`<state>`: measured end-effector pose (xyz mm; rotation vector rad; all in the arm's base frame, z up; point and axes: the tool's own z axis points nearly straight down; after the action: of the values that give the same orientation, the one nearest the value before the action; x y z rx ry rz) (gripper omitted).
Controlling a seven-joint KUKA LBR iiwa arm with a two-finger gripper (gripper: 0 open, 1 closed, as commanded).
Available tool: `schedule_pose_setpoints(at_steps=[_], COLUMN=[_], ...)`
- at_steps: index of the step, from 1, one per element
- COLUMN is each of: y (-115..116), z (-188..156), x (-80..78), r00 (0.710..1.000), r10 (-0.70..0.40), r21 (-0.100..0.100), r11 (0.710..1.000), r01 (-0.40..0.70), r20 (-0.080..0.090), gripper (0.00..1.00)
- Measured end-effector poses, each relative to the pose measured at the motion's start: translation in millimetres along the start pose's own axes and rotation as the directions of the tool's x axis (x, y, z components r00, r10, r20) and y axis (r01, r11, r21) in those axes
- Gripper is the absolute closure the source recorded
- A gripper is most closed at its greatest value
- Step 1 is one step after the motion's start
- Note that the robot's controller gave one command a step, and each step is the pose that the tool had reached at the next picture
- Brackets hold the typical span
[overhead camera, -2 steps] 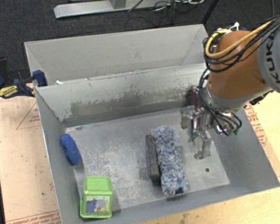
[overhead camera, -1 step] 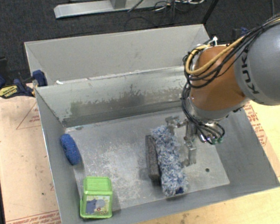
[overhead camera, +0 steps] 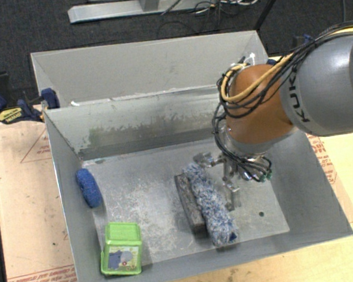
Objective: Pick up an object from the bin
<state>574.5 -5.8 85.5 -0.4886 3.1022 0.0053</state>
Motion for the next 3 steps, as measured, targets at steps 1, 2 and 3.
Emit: schedule_pose_setpoints(at_steps=[1,2,3], y=[7.8,7.8,8.8], z=[14.4,14.4,-26.1], x=[-26.9,-26.8,-29.8], r00=[0.939,0.94,0.939], r10=[-0.343,-0.342,-0.343], r21=[0.004,0.004,-0.002], r11=[0.939,0.94,0.939], r01=[0.343,0.342,0.343], r20=[0.003,0.003,-0.005], gripper=[1.0,1.0,1.0])
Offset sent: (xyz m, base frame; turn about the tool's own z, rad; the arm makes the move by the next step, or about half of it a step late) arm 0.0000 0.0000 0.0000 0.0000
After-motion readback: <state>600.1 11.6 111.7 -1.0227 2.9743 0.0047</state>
